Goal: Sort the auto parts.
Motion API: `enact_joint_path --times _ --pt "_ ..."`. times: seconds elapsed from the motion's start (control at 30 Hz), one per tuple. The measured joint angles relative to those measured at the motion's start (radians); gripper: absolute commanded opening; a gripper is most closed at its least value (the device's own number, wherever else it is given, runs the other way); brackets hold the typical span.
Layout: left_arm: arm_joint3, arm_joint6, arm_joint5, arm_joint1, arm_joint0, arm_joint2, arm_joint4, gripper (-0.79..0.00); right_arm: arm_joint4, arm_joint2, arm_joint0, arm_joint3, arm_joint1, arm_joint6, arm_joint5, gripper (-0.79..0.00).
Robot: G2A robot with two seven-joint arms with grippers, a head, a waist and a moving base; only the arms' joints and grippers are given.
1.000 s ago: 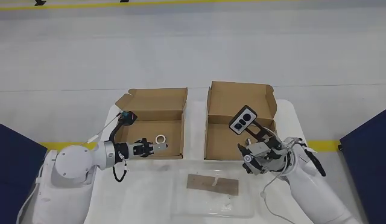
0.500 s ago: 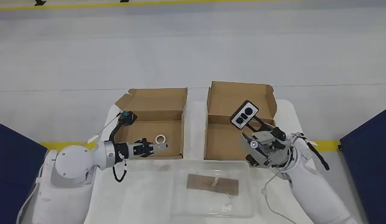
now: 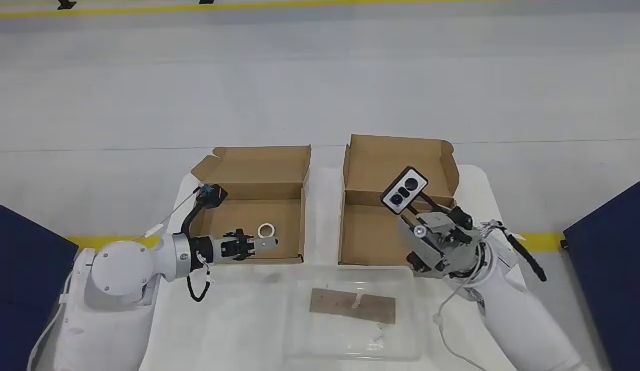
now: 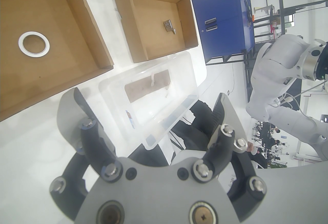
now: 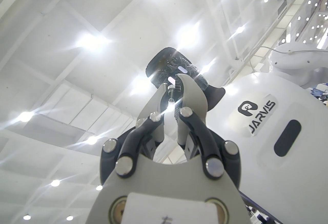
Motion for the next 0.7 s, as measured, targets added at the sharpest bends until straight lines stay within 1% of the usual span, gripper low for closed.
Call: enact_joint_path --times 0.53,0.7 --pt "0.000 0.000 0.000 0.000 0.000 0.000 0.000 0.000 0.017 0.025 -0.016 -0.004 -0.016 0.000 0.045 -0.785" --pt "0.000 0.000 0.000 0.000 0.000 0.000 0.000 0.000 -0.039 0.056 -0.027 0.012 -0.015 -0.006 0.048 -0.785"
